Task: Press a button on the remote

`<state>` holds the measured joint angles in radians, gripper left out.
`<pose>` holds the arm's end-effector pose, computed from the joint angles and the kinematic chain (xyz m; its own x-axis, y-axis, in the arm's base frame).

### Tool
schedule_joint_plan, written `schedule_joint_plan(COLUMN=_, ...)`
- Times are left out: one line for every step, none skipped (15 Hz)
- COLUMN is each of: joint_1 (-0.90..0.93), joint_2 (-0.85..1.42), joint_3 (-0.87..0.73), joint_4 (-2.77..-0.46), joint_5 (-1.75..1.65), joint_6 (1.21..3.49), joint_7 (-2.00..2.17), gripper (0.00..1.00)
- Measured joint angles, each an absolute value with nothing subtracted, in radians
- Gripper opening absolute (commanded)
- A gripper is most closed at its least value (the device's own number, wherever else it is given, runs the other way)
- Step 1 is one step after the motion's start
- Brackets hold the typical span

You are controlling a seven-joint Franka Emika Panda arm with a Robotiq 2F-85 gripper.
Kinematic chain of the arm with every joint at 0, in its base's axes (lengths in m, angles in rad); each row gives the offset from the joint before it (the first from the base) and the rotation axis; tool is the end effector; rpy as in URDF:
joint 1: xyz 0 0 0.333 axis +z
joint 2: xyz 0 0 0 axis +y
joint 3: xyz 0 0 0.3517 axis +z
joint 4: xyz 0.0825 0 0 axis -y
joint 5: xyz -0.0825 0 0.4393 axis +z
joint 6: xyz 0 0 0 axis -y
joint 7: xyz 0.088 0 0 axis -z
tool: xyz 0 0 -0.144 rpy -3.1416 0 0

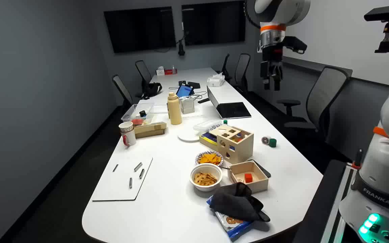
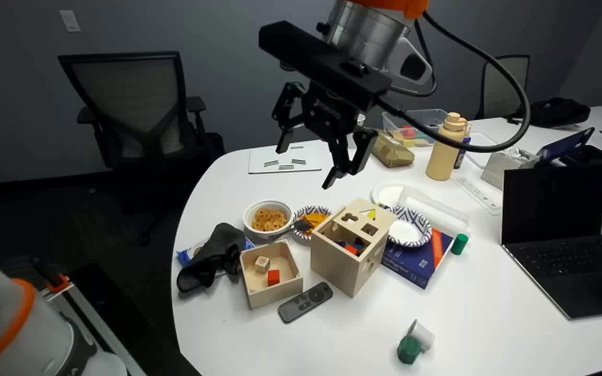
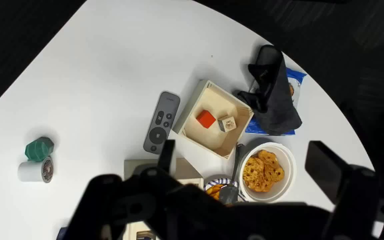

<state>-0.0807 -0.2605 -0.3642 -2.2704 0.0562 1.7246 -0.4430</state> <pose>0.4239 -0.1963 0.4119 0.9777 0.0334 -0.2074 -0.0212 -0.9666 -0.2554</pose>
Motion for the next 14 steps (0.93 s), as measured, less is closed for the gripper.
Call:
schedule_joint_plan(joint_1=-0.081, joint_2=-0.260, joint_3=-0.364, joint_4=-2.270, joint_5=0.056, joint_6=1.725, joint_7=-0.443, gripper=1.00)
schedule_joint_plan(joint_1=-0.081, joint_2=-0.260, joint_3=-0.364, joint_4=-2.270, joint_5=0.056, joint_6=1.725, joint_7=-0.443, gripper=1.00)
schedule_joint_plan(joint_1=-0.081, joint_2=-0.260, joint_3=-0.364, joint_4=-2.270, joint_5=0.056, joint_6=1.725, joint_7=-0.443, gripper=1.00)
schedule_joint_plan(joint_1=-0.081, joint_2=-0.260, joint_3=-0.364, joint_4=-2.270, joint_5=0.056, joint_6=1.725, joint_7=-0.443, gripper=1.00)
schedule_joint_plan(joint_1=-0.081, joint_2=-0.260, joint_3=-0.364, joint_4=-2.270, joint_5=0.056, joint_6=1.725, joint_7=-0.443, gripper=1.00)
schedule_joint_plan(joint_1=-0.081, joint_2=-0.260, joint_3=-0.364, joint_4=-2.270, joint_5=0.056, joint_6=1.725, joint_7=-0.443, gripper=1.00)
schedule_joint_plan(joint_1=-0.085, joint_2=-0.260, joint_3=-0.360, joint_4=-2.270, joint_5=0.056, joint_6=1.725, joint_7=-0.443, gripper=1.00)
schedule_joint_plan(joint_1=-0.092, joint_2=-0.256, joint_3=-0.354, joint_4=-2.271, joint_5=0.056, joint_6=1.726, joint_7=-0.443, gripper=1.00)
schedule_joint_plan(joint_1=-0.098, joint_2=-0.246, joint_3=-0.349, joint_4=-2.272, joint_5=0.056, joint_6=1.733, joint_7=-0.443, gripper=1.00)
schedule_joint_plan(joint_1=-0.103, joint_2=-0.230, joint_3=-0.345, joint_4=-2.277, joint_5=0.056, joint_6=1.751, joint_7=-0.443, gripper=1.00)
schedule_joint_plan(joint_1=-0.105, joint_2=-0.206, joint_3=-0.343, joint_4=-2.284, joint_5=0.058, joint_6=1.774, joint_7=-0.443, gripper=1.00)
schedule_joint_plan(joint_1=-0.107, joint_2=-0.178, joint_3=-0.340, joint_4=-2.292, joint_5=0.062, joint_6=1.802, joint_7=-0.443, gripper=1.00)
schedule_joint_plan(joint_1=-0.109, joint_2=-0.146, joint_3=-0.335, joint_4=-2.303, joint_5=0.069, joint_6=1.835, joint_7=-0.444, gripper=1.00)
schedule_joint_plan(joint_1=-0.109, joint_2=-0.114, joint_3=-0.329, joint_4=-2.316, joint_5=0.078, joint_6=1.874, joint_7=-0.445, gripper=1.00)
